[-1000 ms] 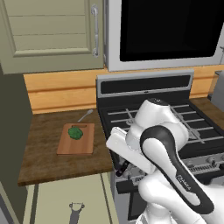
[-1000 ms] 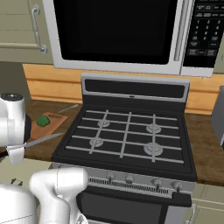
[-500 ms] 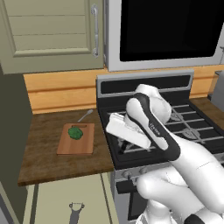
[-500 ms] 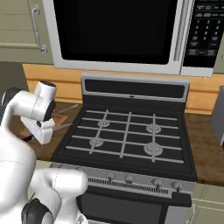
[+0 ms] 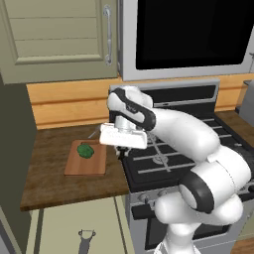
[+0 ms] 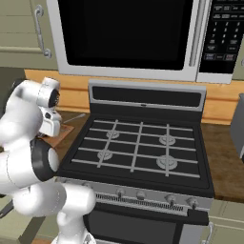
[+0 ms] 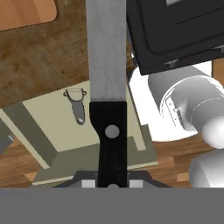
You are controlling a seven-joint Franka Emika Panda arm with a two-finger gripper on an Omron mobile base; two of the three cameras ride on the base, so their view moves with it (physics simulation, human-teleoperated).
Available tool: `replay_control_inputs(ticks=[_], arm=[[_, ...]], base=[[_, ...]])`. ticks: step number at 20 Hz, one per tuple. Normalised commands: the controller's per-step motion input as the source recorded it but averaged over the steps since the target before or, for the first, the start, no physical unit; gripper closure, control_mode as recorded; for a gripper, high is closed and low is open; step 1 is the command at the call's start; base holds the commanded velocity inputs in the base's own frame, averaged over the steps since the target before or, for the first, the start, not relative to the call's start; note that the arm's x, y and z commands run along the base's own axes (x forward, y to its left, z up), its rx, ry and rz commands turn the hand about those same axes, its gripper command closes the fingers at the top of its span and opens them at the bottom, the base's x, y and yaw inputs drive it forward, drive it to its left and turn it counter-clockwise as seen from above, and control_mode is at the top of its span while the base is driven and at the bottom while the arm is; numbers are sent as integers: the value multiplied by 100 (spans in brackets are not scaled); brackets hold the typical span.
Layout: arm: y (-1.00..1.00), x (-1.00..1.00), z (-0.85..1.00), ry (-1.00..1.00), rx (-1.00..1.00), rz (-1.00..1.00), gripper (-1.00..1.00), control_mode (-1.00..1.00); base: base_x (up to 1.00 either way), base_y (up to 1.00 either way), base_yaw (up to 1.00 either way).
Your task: Place the appropriate cutting tool for cutting the broccoli skin on the cutting board.
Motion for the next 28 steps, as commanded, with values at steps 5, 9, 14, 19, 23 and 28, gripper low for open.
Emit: replay_control_inputs(ticks=[5,9,14,19,23,28], arm=[[19,8,-42,7,-17,21,100,-100],[11,0,-54,0,-12,18,100,-100],[0,2,-22,-3,-4,12,100,-100],[0,0,-16,-12,0,6,100,-100],[0,10,-24,-16,0,0,100,-100],[-2,20,-4,-9,3,0,100,-100]], base=[[0,0,0],[0,0,0],[0,0,0],[0,0,0],[0,0,0],[0,0,0]])
